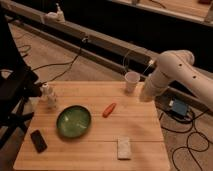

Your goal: Knock the bottle over

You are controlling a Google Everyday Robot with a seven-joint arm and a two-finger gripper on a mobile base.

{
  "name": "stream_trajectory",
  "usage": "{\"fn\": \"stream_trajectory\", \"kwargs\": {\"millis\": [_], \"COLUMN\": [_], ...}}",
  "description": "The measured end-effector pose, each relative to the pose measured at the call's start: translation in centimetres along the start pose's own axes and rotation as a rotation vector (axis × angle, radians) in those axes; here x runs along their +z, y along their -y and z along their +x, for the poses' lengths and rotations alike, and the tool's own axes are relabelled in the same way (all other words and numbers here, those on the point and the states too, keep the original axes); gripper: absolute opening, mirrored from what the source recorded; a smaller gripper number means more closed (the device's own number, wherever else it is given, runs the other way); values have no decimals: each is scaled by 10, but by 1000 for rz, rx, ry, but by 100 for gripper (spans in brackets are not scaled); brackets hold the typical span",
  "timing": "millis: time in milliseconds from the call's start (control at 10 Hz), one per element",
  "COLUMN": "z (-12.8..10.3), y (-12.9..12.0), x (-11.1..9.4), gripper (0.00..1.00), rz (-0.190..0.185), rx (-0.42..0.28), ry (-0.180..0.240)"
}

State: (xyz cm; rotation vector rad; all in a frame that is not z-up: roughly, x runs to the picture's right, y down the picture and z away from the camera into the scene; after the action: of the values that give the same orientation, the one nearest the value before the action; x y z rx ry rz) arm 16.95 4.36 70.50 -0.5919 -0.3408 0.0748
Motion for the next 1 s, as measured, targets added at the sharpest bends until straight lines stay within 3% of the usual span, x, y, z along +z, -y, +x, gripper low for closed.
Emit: {"fn": "stream_trajectory", "kwargs": {"millis": [200, 500, 600, 1000], "z": [-54, -127, -141, -140], "y": [13, 33, 33, 33], "x": [5, 19, 24, 24], "gripper": [0, 0, 0, 0], "rz": [-16, -9, -10, -10], "rx": [-37, -78, -89, -86], "ry": [148, 300, 320, 320]}}
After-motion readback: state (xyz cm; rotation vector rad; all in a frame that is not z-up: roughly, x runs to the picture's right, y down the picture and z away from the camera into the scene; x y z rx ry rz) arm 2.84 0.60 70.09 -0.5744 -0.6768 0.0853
